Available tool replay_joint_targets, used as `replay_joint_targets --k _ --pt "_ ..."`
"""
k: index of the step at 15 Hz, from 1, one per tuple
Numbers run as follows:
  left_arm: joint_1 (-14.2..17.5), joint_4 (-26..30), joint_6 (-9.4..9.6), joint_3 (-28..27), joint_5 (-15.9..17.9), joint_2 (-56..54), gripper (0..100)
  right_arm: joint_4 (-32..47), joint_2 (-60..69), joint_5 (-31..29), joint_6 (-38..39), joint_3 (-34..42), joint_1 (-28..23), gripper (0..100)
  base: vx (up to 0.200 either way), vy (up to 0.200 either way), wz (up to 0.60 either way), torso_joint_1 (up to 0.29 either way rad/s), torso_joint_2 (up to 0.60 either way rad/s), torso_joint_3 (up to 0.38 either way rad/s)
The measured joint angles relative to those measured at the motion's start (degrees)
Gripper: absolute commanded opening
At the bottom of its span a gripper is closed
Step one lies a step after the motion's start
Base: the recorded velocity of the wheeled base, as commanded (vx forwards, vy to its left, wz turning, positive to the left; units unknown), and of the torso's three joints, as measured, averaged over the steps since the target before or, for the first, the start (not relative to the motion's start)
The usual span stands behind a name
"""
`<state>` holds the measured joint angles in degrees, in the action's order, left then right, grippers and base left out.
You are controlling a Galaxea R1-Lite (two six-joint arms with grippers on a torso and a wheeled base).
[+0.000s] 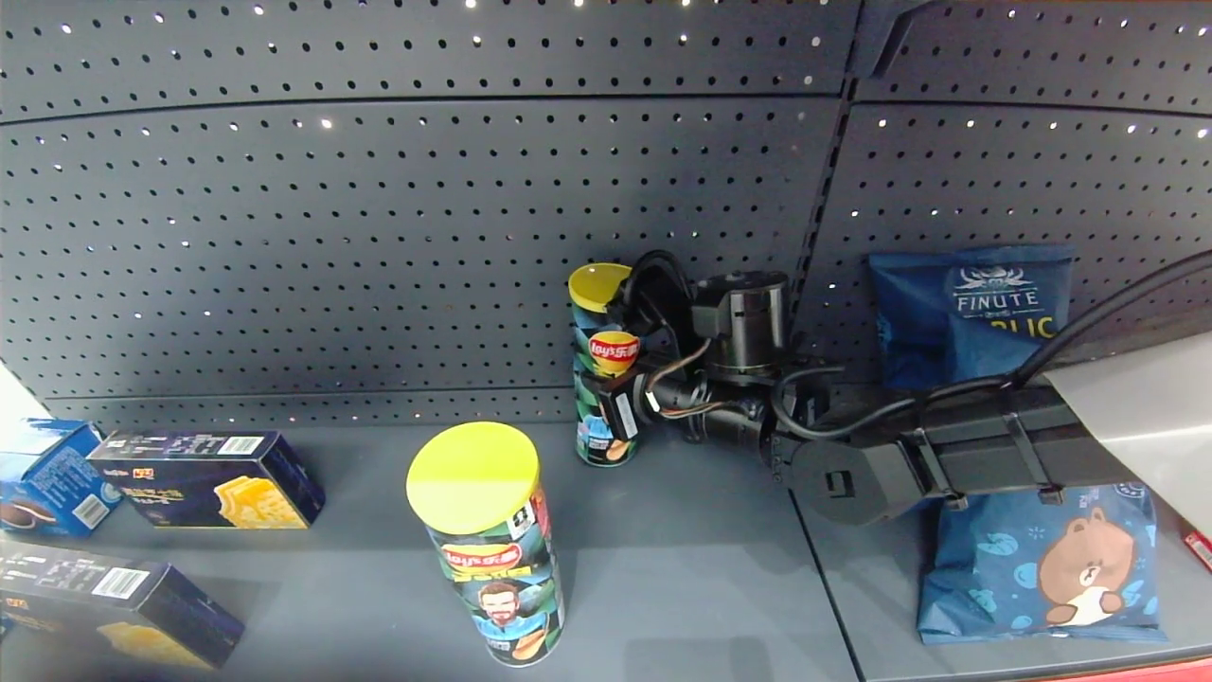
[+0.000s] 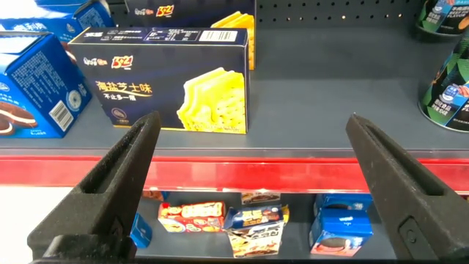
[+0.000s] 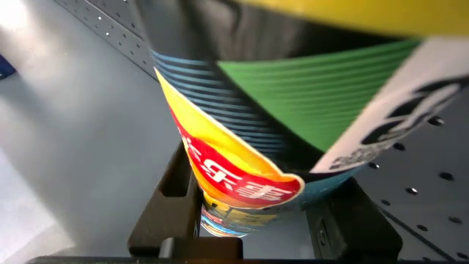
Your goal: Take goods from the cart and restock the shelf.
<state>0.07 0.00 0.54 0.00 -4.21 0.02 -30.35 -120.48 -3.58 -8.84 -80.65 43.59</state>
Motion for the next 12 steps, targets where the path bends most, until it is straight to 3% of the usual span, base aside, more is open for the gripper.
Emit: replay_joint_targets --k 8,9,12 --pt "0.0 0.0 0.0 0.0 0.0 0.0 100 0.4 -0.9 -0.2 0.0 0.1 0.2 0 0.0 0.0 0.0 0.0 0.0 0.0" --pt "0.0 0.0 0.0 0.0 0.0 0.0 100 0.4 -0.9 -0.3 0.0 0.2 0.2 100 0.0 0.0 0.0 0.0 0.0 0.0" --pt "0.0 0.0 0.0 0.0 0.0 0.0 100 0.4 -1.0 -0.3 0.1 0.4 0.3 100 0.0 0.0 0.0 0.0 0.0 0.0"
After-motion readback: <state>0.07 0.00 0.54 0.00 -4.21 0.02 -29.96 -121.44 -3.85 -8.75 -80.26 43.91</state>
